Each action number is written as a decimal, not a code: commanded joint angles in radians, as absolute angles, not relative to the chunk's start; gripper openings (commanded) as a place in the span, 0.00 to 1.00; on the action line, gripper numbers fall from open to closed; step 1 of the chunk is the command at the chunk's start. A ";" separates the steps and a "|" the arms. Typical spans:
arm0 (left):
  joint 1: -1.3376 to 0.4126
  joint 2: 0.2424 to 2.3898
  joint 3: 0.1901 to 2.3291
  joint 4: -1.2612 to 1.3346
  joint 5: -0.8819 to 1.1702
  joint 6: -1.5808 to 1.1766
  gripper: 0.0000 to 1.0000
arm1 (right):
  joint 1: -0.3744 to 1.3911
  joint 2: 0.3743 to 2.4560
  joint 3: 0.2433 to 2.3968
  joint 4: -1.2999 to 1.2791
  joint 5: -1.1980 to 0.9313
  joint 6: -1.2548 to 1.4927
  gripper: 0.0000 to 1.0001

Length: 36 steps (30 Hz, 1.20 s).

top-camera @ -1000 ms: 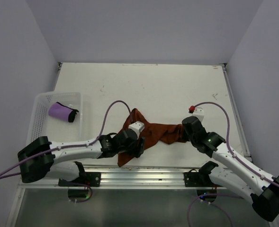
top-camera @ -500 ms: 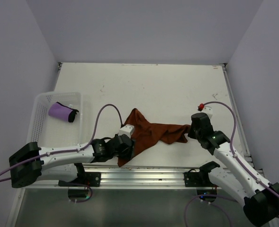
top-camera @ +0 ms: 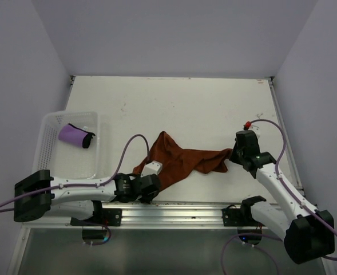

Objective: Roll the towels
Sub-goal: Flatten the towel

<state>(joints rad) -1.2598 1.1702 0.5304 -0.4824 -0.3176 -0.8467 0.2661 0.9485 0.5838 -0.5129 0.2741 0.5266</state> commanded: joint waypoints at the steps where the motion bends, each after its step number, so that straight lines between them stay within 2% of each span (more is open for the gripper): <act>1: -1.273 1.189 0.545 -0.538 -0.371 -0.879 0.45 | 0.233 0.965 0.644 -0.450 0.242 0.500 0.00; 8: -1.282 1.285 0.561 -0.508 -0.367 -0.848 0.45 | 0.213 1.000 0.660 -0.430 0.226 0.491 0.00; 11: -1.285 1.333 0.571 -0.514 -0.380 -0.857 0.32 | 0.210 1.003 0.664 -0.422 0.215 0.482 0.00; 12: -1.285 1.344 0.572 -0.517 -0.394 -0.864 0.23 | 0.212 1.005 0.664 -0.422 0.207 0.479 0.00; 14: -1.285 1.374 0.577 -0.520 -0.403 -0.874 0.12 | 0.210 1.005 0.669 -0.425 0.209 0.474 0.03; 15: -1.285 1.384 0.578 -0.522 -0.417 -0.880 0.00 | 0.210 1.005 0.670 -0.428 0.212 0.472 0.05; 18: -1.285 1.397 0.592 -0.557 -0.471 -0.929 0.00 | 0.210 1.000 0.678 -0.437 0.212 0.460 0.11; 20: -1.285 1.372 0.629 -0.650 -0.523 -1.008 0.00 | 0.212 0.999 0.692 -0.456 0.224 0.460 0.24; 22: -1.282 1.329 0.672 -0.745 -0.604 -1.069 0.00 | 0.212 0.994 0.699 -0.463 0.241 0.462 0.25; 29: -1.114 0.964 0.745 -0.842 -0.667 -1.055 0.00 | 0.210 0.988 0.738 -0.506 0.265 0.465 0.52; 32: -1.017 0.870 0.771 -0.833 -0.670 -1.000 0.00 | 0.209 0.979 0.738 -0.518 0.273 0.465 0.53; 36: -0.980 0.871 0.814 -0.894 -0.727 -0.994 0.00 | 0.209 0.983 0.727 -0.528 0.275 0.471 0.51</act>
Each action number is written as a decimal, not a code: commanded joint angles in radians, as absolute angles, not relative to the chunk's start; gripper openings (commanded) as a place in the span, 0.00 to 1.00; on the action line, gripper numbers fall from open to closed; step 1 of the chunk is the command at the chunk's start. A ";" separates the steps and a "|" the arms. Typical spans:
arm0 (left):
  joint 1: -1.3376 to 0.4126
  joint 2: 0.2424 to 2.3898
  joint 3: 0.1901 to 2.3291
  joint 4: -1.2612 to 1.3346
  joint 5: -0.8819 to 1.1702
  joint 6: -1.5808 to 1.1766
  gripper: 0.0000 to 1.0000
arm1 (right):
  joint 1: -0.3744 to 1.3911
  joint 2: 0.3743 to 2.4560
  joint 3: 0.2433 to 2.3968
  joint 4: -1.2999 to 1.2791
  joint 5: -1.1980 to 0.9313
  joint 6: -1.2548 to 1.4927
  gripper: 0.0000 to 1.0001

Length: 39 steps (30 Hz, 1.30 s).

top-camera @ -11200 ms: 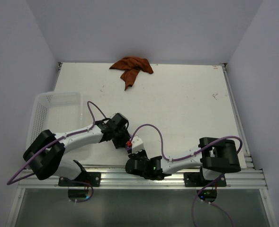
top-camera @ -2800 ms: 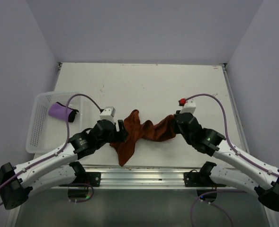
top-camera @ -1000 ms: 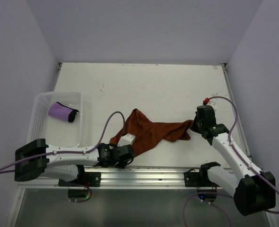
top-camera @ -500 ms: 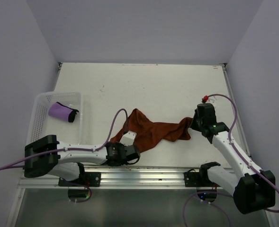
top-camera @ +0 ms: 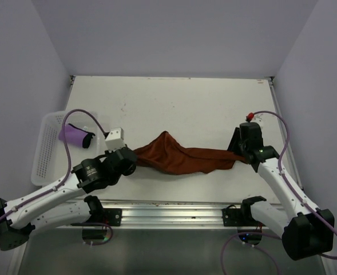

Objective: Roll the towels
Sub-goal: Flatten the towel

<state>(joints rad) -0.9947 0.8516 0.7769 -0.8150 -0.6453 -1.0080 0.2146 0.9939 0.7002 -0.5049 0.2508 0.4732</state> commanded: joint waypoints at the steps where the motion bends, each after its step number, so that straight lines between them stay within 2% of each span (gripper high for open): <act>1: -0.980 0.879 0.825 -0.934 -0.741 -1.018 0.00 | 0.209 0.986 0.720 -0.531 0.276 0.477 0.50; 5: -0.979 0.864 0.834 -1.047 -0.846 -1.138 0.00 | 0.206 0.994 0.684 -0.535 0.297 0.518 0.52; 10: -0.980 0.781 0.868 -1.296 -0.957 -1.431 0.00 | 0.166 1.041 0.638 -0.537 0.307 0.561 0.61; 15: -0.980 0.723 0.937 -1.318 -1.025 -1.430 0.00 | 0.077 1.078 0.585 -0.473 0.221 0.575 0.63; 19: -0.980 0.765 0.971 -1.313 -1.035 -1.413 0.00 | 0.052 1.101 0.569 -0.446 0.160 0.584 0.64; 23: -0.980 0.807 0.968 -1.284 -1.037 -1.390 0.00 | 0.052 1.001 0.532 -0.436 0.115 0.595 0.64; 27: -0.980 0.810 0.954 -1.233 -1.034 -1.332 0.00 | 0.052 0.852 0.489 -0.489 0.080 0.595 0.59; 29: -0.980 0.807 0.951 -1.207 -1.037 -1.309 0.00 | 0.051 0.796 0.468 -0.489 0.037 0.600 0.53; 30: -0.980 0.807 0.947 -1.201 -1.037 -1.296 0.00 | 0.052 0.740 0.434 -0.485 -0.006 0.612 0.47; 33: -0.980 0.814 0.942 -1.177 -1.031 -1.275 0.00 | 0.052 0.675 0.365 -0.465 -0.090 0.646 0.42; 39: -0.980 0.827 0.939 -1.151 -1.017 -1.252 0.00 | 0.054 0.655 0.354 -0.532 -0.127 0.660 0.40</act>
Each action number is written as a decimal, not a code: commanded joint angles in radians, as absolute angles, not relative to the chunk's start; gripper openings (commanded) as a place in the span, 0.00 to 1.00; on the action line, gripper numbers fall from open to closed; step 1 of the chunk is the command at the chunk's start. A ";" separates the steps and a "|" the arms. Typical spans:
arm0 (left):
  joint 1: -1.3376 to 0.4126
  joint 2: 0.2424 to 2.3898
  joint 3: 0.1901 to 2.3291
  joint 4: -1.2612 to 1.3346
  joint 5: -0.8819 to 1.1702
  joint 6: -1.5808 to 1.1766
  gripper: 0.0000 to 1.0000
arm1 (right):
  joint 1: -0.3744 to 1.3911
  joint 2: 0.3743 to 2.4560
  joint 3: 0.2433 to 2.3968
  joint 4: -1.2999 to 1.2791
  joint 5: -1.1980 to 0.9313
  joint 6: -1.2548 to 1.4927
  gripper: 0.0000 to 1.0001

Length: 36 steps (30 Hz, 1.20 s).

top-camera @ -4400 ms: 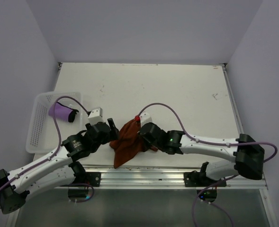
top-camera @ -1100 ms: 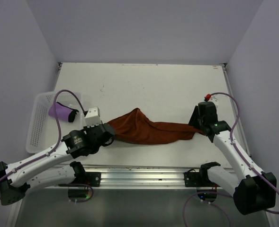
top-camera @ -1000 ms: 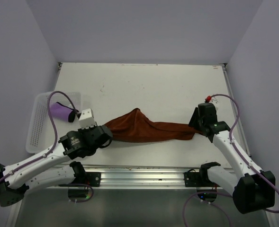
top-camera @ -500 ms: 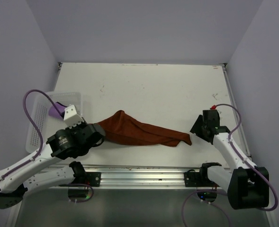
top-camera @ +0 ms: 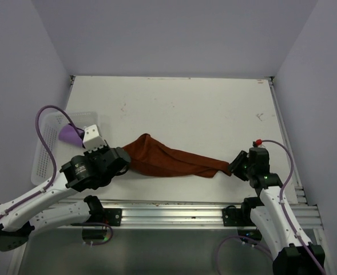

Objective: Roll the towels
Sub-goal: Flatten the towel

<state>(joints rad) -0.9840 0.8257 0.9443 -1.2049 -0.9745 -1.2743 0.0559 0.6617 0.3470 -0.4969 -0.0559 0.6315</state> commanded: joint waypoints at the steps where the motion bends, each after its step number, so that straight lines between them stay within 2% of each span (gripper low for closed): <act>1: -0.979 0.825 0.937 -1.150 -1.017 -1.250 0.00 | 0.054 0.658 0.353 -0.535 -0.139 0.667 0.41; 7: -0.980 0.808 0.928 -1.134 -1.012 -1.241 0.00 | 0.054 0.658 0.341 -0.558 -0.140 0.692 0.45; 11: -0.980 0.804 0.927 -1.135 -1.008 -1.242 0.00 | 0.070 0.747 0.347 -0.538 -0.114 0.689 0.46; 17: -0.980 0.798 0.908 -1.114 -0.989 -1.244 0.00 | 0.136 0.753 0.351 -0.537 -0.017 0.716 0.46; 28: -0.980 0.802 0.910 -1.104 -0.985 -1.230 0.00 | 0.184 0.911 0.376 -0.466 0.112 0.706 0.49; 36: -0.980 0.813 0.910 -1.097 -0.985 -1.218 0.00 | 0.186 0.956 0.390 -0.436 0.126 0.672 0.43</act>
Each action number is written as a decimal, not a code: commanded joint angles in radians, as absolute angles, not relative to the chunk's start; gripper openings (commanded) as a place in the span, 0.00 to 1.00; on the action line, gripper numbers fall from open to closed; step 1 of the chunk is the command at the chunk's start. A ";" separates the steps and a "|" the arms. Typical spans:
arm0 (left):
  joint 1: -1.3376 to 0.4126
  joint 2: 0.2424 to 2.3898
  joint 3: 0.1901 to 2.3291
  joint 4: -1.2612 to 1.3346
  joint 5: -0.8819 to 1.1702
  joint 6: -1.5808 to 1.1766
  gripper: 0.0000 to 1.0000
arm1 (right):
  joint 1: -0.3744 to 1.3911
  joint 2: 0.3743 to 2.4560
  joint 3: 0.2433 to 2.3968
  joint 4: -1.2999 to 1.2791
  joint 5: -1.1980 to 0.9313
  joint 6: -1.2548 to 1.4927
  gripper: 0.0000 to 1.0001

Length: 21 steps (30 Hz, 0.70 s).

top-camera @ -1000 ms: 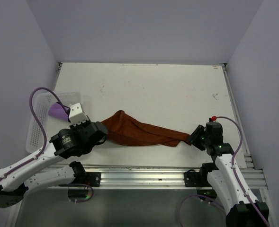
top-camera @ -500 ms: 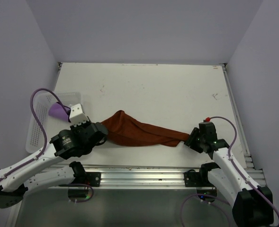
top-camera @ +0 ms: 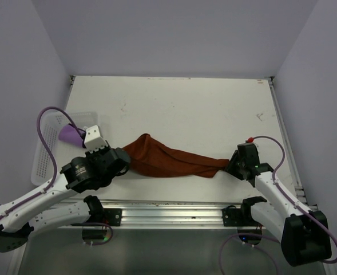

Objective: Roll the towels
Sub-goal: Flatten the towel

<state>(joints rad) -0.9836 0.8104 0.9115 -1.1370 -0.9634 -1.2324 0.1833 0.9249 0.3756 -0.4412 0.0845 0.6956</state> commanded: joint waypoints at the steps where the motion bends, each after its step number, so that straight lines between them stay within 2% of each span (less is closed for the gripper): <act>1: -0.980 0.816 0.908 -1.095 -0.985 -1.216 0.00 | 0.184 0.965 0.394 -0.427 0.124 0.666 0.40; 3: -0.980 0.819 0.908 -1.092 -0.985 -1.215 0.00 | 0.184 0.994 0.403 -0.416 0.120 0.651 0.38; 6: -0.980 0.822 0.908 -1.092 -0.985 -1.216 0.00 | 0.184 1.038 0.419 -0.405 0.106 0.643 0.28; 7: -0.980 0.821 0.908 -1.092 -0.985 -1.215 0.00 | 0.184 1.045 0.425 -0.403 0.103 0.641 0.22; 9: -0.980 0.822 0.908 -1.094 -0.988 -1.216 0.00 | 0.186 1.054 0.431 -0.410 0.101 0.635 0.17; 12: -0.979 0.825 0.910 -1.095 -0.991 -1.218 0.00 | 0.184 1.054 0.446 -0.417 0.104 0.629 0.00; 21: -0.976 0.894 0.971 -1.042 -1.012 -1.154 0.00 | 0.184 0.983 0.606 -0.537 0.170 0.626 0.00</act>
<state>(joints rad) -0.9825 0.8730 0.9169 -1.1149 -0.9657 -1.2011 0.1833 1.0294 0.5106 -0.4892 0.1112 0.6395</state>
